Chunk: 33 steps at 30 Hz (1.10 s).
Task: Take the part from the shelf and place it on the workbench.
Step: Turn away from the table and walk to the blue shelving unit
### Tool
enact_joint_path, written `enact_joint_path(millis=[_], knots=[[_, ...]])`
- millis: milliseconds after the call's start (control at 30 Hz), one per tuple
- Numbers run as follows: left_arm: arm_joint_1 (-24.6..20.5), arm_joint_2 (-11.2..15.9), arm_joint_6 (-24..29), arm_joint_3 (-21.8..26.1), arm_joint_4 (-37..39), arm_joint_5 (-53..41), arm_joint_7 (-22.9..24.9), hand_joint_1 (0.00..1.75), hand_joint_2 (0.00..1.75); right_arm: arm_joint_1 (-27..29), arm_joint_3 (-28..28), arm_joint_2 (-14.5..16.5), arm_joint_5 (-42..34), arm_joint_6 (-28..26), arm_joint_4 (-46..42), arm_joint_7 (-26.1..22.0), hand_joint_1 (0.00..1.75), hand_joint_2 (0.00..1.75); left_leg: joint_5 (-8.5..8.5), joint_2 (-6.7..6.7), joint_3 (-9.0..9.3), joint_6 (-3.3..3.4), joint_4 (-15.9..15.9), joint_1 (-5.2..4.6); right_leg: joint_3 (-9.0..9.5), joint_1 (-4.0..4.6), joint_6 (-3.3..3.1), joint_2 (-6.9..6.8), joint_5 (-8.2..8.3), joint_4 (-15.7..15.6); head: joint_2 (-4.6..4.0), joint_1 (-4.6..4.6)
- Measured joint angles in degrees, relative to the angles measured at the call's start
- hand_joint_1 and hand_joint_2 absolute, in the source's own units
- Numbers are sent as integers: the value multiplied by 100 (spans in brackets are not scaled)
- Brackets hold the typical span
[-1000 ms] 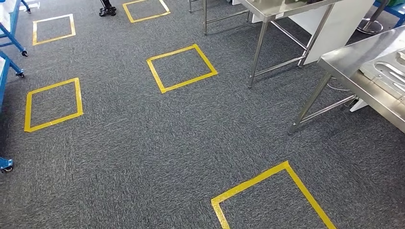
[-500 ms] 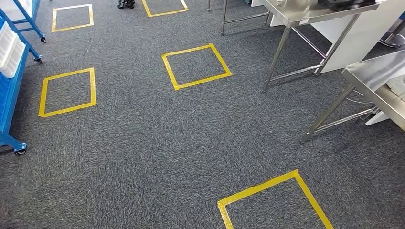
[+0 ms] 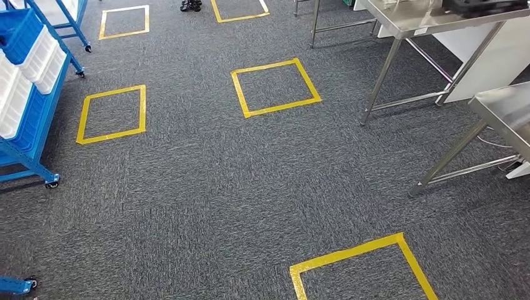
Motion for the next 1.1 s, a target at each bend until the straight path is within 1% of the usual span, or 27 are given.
enact_joint_path(millis=[33,67,100,133,167,233,267,300,333,400,433,467,500,533,567,600,633,667,733,800,833,900,933,967,1000,1033,1100], knots=[[1,0,2,0,0,-1,3,0,0,-1,0,0,0,-2,0,-9,0,0,213,34,193,20,-388,-2,14,4,8,-28,-7,1,0,0],[-2,0,4,0,0,-2,4,0,0,-2,0,1,0,-2,0,-18,0,0,400,119,419,50,-848,-12,29,10,20,-56,-16,4,-1,0],[-8,0,5,0,0,-2,4,0,0,-2,0,1,0,-2,0,-24,0,0,524,187,592,81,-1208,-31,39,20,41,-80,-26,7,-1,0],[-14,0,7,0,0,-4,4,0,0,-1,0,0,0,-1,0,-28,0,0,598,244,711,110,-1467,-50,47,29,66,-106,-34,11,-1,0],[-17,0,7,0,0,-6,3,0,0,-2,0,0,0,1,0,-31,0,0,602,264,743,133,-1560,-68,51,33,93,-131,-40,13,-1,0],[-9,-3,6,0,0,-13,2,0,0,-7,1,3,0,4,-1,-32,0,0,630,190,746,184,-1592,-72,65,29,156,-176,-49,7,0,0],[-5,-8,5,0,0,-16,1,0,0,-7,1,5,0,4,-1,-33,0,0,655,158,761,217,-1624,-63,59,20,188,-149,-95,50,0,1],[-4,-12,4,0,0,-17,1,0,0,-5,2,6,0,4,-1,-34,0,0,684,130,774,251,-1655,-53,8,13,215,-88,-201,183,0,2],[-5,-16,4,0,0,-17,1,0,0,-1,2,4,0,4,0,-34,0,0,709,104,784,278,-1681,-43,-104,6,237,-8,-371,442,0,2],[-10,-19,3,0,0,-16,1,0,0,11,2,-4,-1,4,0,-33,0,0,726,39,765,299,-1685,-45,-468,-6,258,117,-755,1210,0,2],[-10,-19,3,0,0,-16,1,0,0,18,2,-8,-2,4,0,-34,0,0,726,1,760,300,-1680,-48,-625,-8,264,135,-847,1519,0,2],[-10,-20,3,0,0,-16,1,0,0,24,2,-10,-3,4,0,-34,0,0,724,-41,759,298,-1671,-49,-700,-11,267,141,-828,1646,0,2],[-9,-21,3,0,0,-16,1,0,0,29,2,-10,-3,3,0,-34,0,0,719,-85,761,291,-1659,-48,-659,-15,266,145,-684,1522,0,2],[-8,-23,3,0,0,-16,1,0,0,32,2,-11,-4,3,0,-35,0,0,711,-130,765,280,-1645,-47,-523,-23,260,157,-469,1205,0,2],[-8,-27,3,0,0,-16,1,0,0,36,2,-12,-4,2,1,-35,0,0,700,-170,766,264,-1629,-45,-334,-34,250,203,-264,781,0,2],[-10,-31,2,0,0,-16,1,0,0,37,2,-13,-7,2,2,-35,0,0,687,-209,760,241,-1610,-50,-169,-30,236,251,-109,410,0,2],[-13,-33,1,0,0,-18,1,0,0,34,2,-14,-13,2,2,-35,0,0,680,-240,751,214,-1596,-56,-67,-27,219,286,-31,174,0,2],[-14,-36,-2,0,0,-21,1,0,0,31,2,-15,-20,2,3,-36,0,0,675,-263,741,186,-1588,-59,-22,-14,198,310,-14,61,0,2],[-12,-37,-5,0,0,-30,1,0,0,21,2,-14,-37,2,2,-38,0,0,673,-298,727,122,-1589,-57,-21,-4,140,263,-3,44,0,2],[-11,-37,-5,0,0,-36,1,0,0,18,2,-12,-46,2,2,-38,0,0,565,-235,670,66,-1449,-49,-10,-17,66,202,16,12,0,1],[-15,-37,-5,0,0,-36,2,0,0,21,2,-11,-49,2,2,-38,0,0,420,-174,571,40,-1220,-46,-8,-22,33,167,25,-3,0,0],[-22,-39,-6,0,0,-36,3,0,0,37,2,-10,-57,3,3,-38,0,0,34,-62,231,0,-464,-27,-15,-7,-8,98,21,-5,0,-2],[-21,-41,-8,0,0,-38,3,0,0,45,2,-10,-66,3,3,-38,0,0,-106,-41,64,-15,-103,-18,-16,2,-16,61,19,-5,0,-2],[-17,-43,-10,0,0,-43,3,0,0,49,1,-10,-77,3,3,-37,0,0,-145,-28,-28,-23,98,-13,-15,10,-20,27,16,-4,0,-2],[-14,-44,-13,0,0,-48,3,0,0,50,1,-10,-87,3,4,-36,0,0,-72,-15,-15,-21,77,-11,-10,16,-20,-4,14,-2,0,-2],[-13,-44,-18,0,0,-54,3,0,0,48,1,-10,-94,2,3,-34,0,0,98,4,116,-9,-183,-12,-1,20,-17,-34,11,-2,0,-2],[-25,-44,-31,0,0,-63,4,0,0,46,1,-10,-98,-1,3,-31,0,0,464,155,535,51,-1026,-39,19,39,3,-92,-2,7,0,-2]])
